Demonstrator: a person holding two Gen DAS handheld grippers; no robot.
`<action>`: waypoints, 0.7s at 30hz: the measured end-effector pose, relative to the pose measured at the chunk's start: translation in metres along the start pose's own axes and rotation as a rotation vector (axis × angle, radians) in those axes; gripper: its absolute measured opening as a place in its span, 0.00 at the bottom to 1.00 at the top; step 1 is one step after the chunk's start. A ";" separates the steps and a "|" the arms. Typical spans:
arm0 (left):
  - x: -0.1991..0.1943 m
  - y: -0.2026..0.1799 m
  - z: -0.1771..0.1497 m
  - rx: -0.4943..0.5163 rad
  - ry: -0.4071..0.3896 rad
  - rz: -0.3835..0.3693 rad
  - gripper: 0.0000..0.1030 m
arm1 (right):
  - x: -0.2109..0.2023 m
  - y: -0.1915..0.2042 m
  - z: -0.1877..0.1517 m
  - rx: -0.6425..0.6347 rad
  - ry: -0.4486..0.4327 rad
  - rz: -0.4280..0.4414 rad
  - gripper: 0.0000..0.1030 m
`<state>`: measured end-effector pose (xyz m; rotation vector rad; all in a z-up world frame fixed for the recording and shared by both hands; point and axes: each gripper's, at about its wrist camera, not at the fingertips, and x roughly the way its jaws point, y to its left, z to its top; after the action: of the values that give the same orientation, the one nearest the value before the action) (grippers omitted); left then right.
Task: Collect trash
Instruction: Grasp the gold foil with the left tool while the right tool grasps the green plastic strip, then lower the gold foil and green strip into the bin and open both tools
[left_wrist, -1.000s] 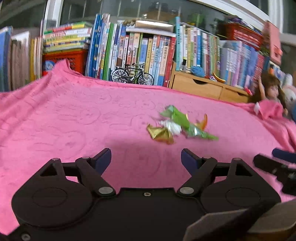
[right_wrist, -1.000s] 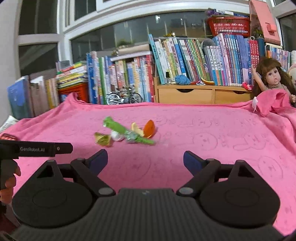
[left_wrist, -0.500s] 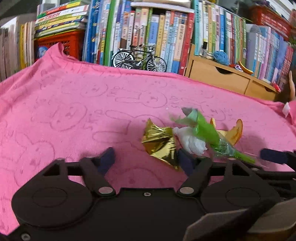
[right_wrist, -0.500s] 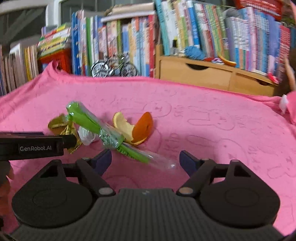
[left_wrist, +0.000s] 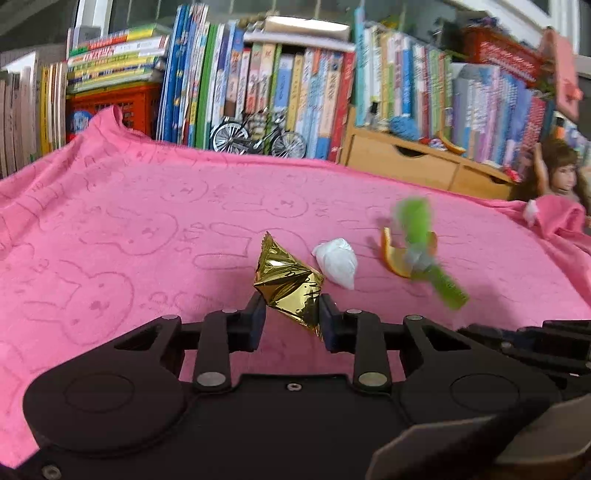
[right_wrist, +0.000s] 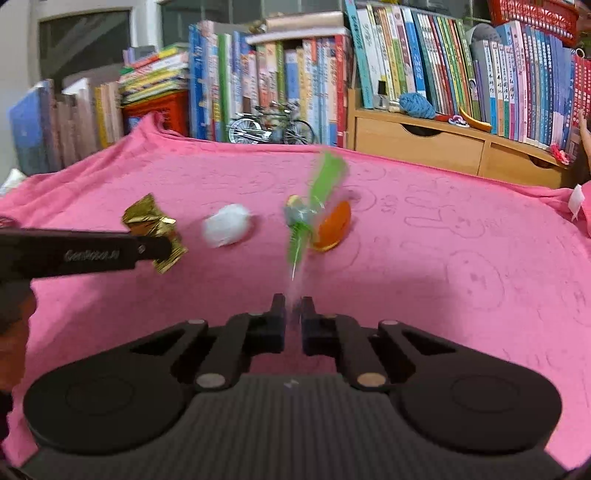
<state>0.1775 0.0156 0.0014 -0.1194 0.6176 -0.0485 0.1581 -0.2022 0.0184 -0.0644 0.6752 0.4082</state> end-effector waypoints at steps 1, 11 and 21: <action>-0.009 0.000 -0.003 0.004 -0.008 -0.009 0.28 | -0.008 0.002 -0.004 0.003 0.000 0.011 0.11; -0.096 -0.005 -0.044 0.047 -0.100 -0.077 0.28 | -0.072 0.027 -0.033 -0.119 0.019 0.051 0.71; -0.124 0.009 -0.054 0.051 -0.104 -0.059 0.28 | 0.029 0.015 0.029 0.181 -0.016 0.016 0.73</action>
<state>0.0451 0.0295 0.0280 -0.0907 0.5085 -0.1146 0.1905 -0.1732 0.0241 0.1162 0.6948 0.3610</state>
